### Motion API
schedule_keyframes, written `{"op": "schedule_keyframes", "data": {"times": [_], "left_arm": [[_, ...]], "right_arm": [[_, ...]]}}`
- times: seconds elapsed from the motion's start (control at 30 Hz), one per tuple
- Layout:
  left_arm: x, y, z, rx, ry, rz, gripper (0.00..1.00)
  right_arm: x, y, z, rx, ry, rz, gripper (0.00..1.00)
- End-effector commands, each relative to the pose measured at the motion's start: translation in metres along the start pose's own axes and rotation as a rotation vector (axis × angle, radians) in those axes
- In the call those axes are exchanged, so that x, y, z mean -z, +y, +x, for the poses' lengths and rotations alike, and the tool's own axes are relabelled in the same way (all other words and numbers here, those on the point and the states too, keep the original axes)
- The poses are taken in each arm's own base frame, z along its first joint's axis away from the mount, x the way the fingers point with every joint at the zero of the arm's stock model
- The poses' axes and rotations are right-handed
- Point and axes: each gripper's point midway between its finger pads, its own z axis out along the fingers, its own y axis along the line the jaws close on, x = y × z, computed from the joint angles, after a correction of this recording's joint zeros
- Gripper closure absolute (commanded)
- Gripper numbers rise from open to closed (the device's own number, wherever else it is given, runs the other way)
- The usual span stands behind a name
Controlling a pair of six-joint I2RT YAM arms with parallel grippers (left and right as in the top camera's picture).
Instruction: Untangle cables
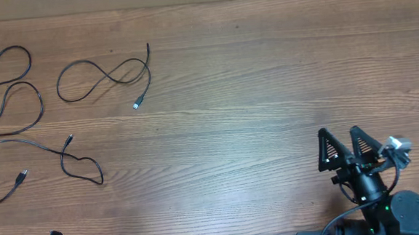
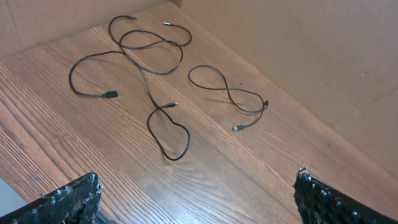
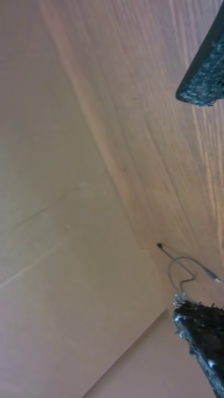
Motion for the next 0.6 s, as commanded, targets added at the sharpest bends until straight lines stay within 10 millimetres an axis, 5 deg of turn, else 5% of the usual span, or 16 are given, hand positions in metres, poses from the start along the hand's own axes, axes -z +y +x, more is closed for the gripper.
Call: {"op": "schedule_keyframes", "data": {"times": [0.0, 0.57], "left_arm": [[0.0, 0.002, 0.0, 0.008, -0.007, 0.0, 0.0], [0.0, 0.002, 0.0, 0.008, -0.007, 0.0, 0.0]], "right_arm": [[-0.006, -0.009, 0.007, -0.001, -0.02, 0.02, 0.0], [-0.031, -0.053, 0.042, 0.02, -0.109, 0.102, 0.0]]}}
